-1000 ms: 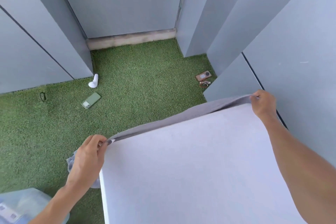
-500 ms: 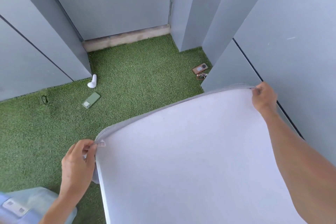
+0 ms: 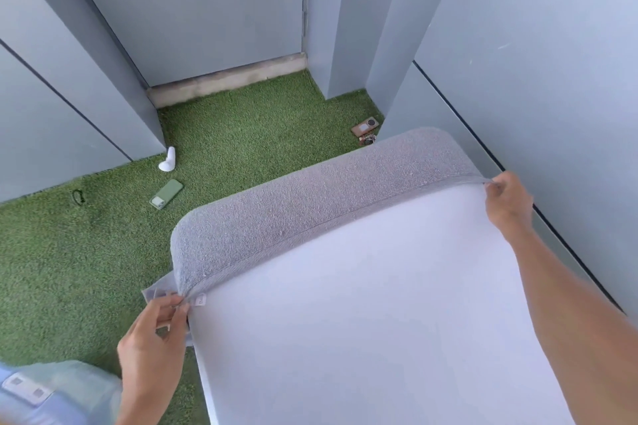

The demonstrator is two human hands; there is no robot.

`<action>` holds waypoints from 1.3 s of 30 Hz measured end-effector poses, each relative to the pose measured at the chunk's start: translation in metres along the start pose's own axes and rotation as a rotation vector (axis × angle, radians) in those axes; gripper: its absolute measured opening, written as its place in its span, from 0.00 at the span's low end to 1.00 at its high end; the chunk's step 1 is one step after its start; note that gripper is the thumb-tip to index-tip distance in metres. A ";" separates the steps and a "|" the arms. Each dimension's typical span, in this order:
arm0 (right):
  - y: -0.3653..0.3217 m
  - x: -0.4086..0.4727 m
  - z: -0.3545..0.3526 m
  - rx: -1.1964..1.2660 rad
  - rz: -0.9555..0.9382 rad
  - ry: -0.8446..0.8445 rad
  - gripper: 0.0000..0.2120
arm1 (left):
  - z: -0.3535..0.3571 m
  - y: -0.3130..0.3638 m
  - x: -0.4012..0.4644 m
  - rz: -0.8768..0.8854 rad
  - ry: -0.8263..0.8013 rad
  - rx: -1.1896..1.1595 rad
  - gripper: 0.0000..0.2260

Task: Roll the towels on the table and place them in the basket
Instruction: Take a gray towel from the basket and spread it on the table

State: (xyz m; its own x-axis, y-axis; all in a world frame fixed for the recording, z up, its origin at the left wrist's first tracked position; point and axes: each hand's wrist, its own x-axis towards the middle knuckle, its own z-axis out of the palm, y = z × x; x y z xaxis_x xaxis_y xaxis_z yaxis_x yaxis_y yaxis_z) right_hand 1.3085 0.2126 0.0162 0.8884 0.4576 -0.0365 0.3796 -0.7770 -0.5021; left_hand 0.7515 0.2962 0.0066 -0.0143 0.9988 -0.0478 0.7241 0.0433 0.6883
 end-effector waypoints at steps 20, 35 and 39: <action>0.215 -0.158 -0.099 0.013 0.155 0.047 0.10 | -0.007 -0.053 -0.273 0.209 0.100 -0.155 0.06; 0.371 -0.277 -0.185 0.065 0.072 0.039 0.09 | -0.016 -0.076 -0.497 0.146 0.185 -0.135 0.08; 0.417 -0.313 -0.210 0.085 0.069 0.041 0.09 | -0.018 -0.079 -0.564 0.126 0.179 -0.123 0.09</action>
State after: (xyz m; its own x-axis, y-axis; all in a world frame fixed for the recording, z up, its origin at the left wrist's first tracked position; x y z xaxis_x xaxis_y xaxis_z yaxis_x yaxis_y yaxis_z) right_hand 1.2429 -0.3456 0.0000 0.9221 0.3850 -0.0387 0.2958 -0.7658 -0.5711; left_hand 0.6895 -0.2701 -0.0079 -0.0590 0.9845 0.1652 0.6390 -0.0899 0.7639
